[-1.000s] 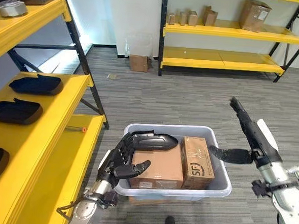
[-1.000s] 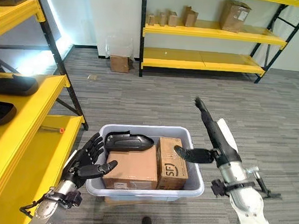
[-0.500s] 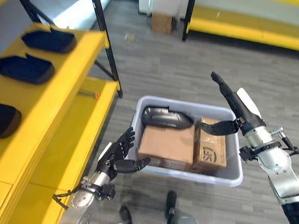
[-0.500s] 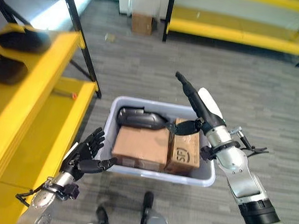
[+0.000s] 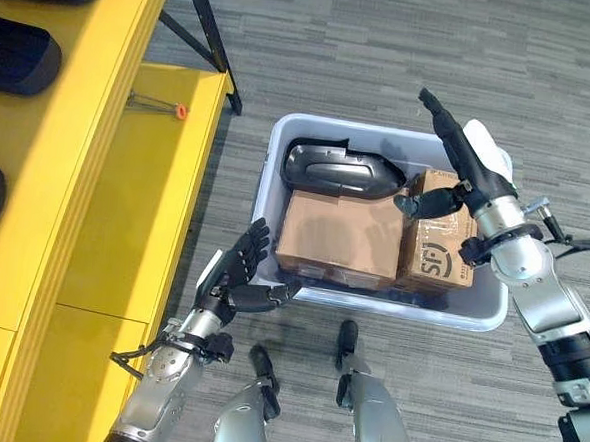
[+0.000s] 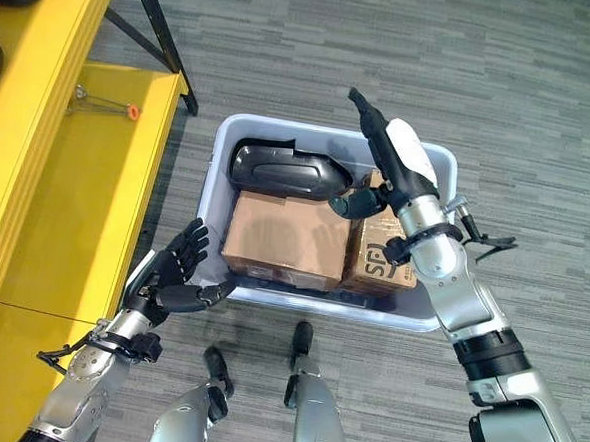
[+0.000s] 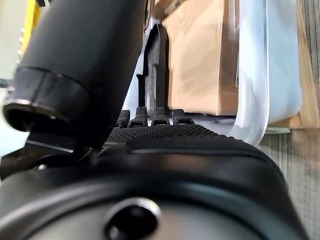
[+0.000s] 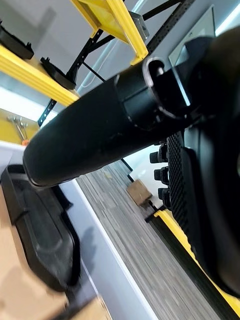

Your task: Move parts from the plastic box to the shelf.

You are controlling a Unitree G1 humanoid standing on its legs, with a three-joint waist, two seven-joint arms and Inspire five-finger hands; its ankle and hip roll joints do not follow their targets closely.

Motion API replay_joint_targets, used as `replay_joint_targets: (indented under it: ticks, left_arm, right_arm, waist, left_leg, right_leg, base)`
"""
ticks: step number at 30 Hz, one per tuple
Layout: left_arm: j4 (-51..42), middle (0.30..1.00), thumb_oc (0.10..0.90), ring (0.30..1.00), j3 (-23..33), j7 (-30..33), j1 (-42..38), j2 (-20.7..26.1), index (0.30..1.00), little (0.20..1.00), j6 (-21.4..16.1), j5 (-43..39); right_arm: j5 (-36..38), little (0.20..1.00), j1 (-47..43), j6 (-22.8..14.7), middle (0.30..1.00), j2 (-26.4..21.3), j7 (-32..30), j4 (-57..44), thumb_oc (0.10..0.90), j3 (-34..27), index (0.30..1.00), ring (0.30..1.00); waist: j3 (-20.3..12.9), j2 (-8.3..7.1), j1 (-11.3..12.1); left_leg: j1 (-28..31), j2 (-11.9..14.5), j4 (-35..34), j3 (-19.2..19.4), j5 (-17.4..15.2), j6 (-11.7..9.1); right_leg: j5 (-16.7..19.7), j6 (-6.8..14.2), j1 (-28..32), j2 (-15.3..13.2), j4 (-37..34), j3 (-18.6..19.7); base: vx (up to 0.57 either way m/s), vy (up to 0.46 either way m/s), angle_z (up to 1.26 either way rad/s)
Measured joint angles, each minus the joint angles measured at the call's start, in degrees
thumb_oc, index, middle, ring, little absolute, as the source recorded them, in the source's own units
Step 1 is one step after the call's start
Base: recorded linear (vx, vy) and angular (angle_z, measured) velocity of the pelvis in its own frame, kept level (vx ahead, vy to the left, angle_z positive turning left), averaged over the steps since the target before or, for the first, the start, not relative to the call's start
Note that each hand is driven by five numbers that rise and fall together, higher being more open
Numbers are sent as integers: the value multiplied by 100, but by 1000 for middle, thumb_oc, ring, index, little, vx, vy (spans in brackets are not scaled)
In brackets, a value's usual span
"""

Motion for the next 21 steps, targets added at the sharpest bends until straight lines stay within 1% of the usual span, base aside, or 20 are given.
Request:
replay_joint_targets:
  ticks: [1,3,6,8,10,11,12,13,14,15,16,18,21]
  left_arm:
    - [11,1000,900,1000,1,11,-44,0,1000,1000,-13,-1]
    - [47,1000,900,1000,-4,67,-237,-1,1000,1000,-30,-2]
    - [57,1000,900,1000,12,134,-344,2,1000,1000,-73,-5]
    - [66,1000,900,1000,-25,159,-448,1,1000,1000,-77,-4]
    - [113,1000,900,1000,-15,239,-594,1,1000,1000,-87,-5]
    - [112,1000,900,1000,-10,244,-635,7,1000,1000,-111,-6]
    - [112,1000,900,1000,-12,245,-663,9,1000,1000,-122,-6]
    - [110,1000,900,1000,-12,250,-700,10,1000,1000,-127,-6]
    - [124,1000,900,1000,-14,267,-792,14,1000,1000,-128,-4]
    - [125,1000,900,1000,-31,283,-829,12,1000,1000,-128,-3]
    - [143,1000,900,1000,-32,372,-881,10,1000,1000,-127,-1]
    - [239,1000,900,1000,-28,464,-876,9,1000,1000,-127,0]
    - [290,1000,900,1000,2,489,-831,10,1000,1000,-162,1]
  right_arm:
    - [-18,1000,-122,9,1000,1,-23,97,900,67,1000,1000]
    - [-160,1000,-651,56,1000,0,-165,503,900,244,1000,1000]
    - [-227,1000,-1103,153,1000,2,-244,634,900,401,1000,1000]
    - [-229,1000,-1500,173,1000,10,-306,828,900,519,1000,1000]
    - [-291,1000,-1859,177,1000,139,-408,935,900,528,1000,1000]
    - [-412,1000,-1934,204,1000,212,-428,953,900,579,1000,1000]
    - [-452,1000,-2082,220,1000,247,-456,980,900,679,1000,1000]
    - [-467,1000,-2169,222,1000,273,-457,1011,900,720,1000,1000]
    - [-562,1000,-2414,228,1000,439,-460,1157,900,743,1000,1000]
    - [-592,1000,-2427,227,1000,482,-470,1148,900,729,1000,1000]
    - [-659,1000,-2408,250,1000,617,-476,1151,900,732,1000,1000]
    - [-661,1000,-2348,253,1000,736,-479,1155,900,732,1000,1000]
    - [-665,1000,-2215,259,1000,828,-479,1160,900,733,1000,1000]
  waist:
    - [30,12,76]
    - [187,46,136]
    - [316,44,126]
    - [418,25,133]
    - [524,-83,135]
    - [557,-121,137]
    - [576,-145,134]
    - [597,-146,127]
    - [674,-175,120]
    - [688,-197,126]
    - [721,-258,124]
    - [740,-271,131]
    - [742,-277,124]
  left_leg:
    - [-6,-8,-7,-2,5,3]
    - [-26,-39,-8,-9,13,12]
    - [-97,-42,24,-51,13,16]
    - [-162,-29,102,-69,1,32]
    - [-287,-7,222,-82,-13,49]
    - [-352,33,362,-101,-62,58]
    - [-513,95,635,-134,-182,65]
    - [-594,131,768,-146,-231,72]
    - [-844,273,1229,-180,-422,82]
    - [-938,304,1348,-199,-464,88]
    - [-1097,352,1557,-255,-521,83]
    - [-1208,413,1770,-276,-634,146]
    - [-1305,449,1930,-278,-694,174]
  right_leg:
    - [0,0,-5,-8,1,-4]
    - [1,-1,-27,-35,8,-6]
    - [1,-2,-63,-50,21,-48]
    - [-10,-16,-130,-57,93,-45]
    - [-32,-46,-258,-71,221,-34]
    - [-65,-52,-311,-72,337,-27]
    - [-174,-75,-463,-76,574,14]
    - [-204,-73,-535,-77,673,16]
    - [-324,-119,-751,-65,1007,21]
    - [-359,-123,-842,-67,1123,25]
    - [-421,-129,-975,-69,1309,37]
    - [-469,-137,-1072,-68,1475,55]
    - [-488,-119,-1156,-65,1565,96]
  base:
    - [0,0,0]
    - [-15,10,4]
    - [-22,5,6]
    - [-10,3,2]
    - [-33,-9,3]
    - [-42,-4,1]
    - [0,0,0]
    - [-10,3,-8]
    - [-14,3,-6]
    - [0,0,0]
    - [0,0,0]
    - [-8,8,-2]
    - [-1,18,-2]
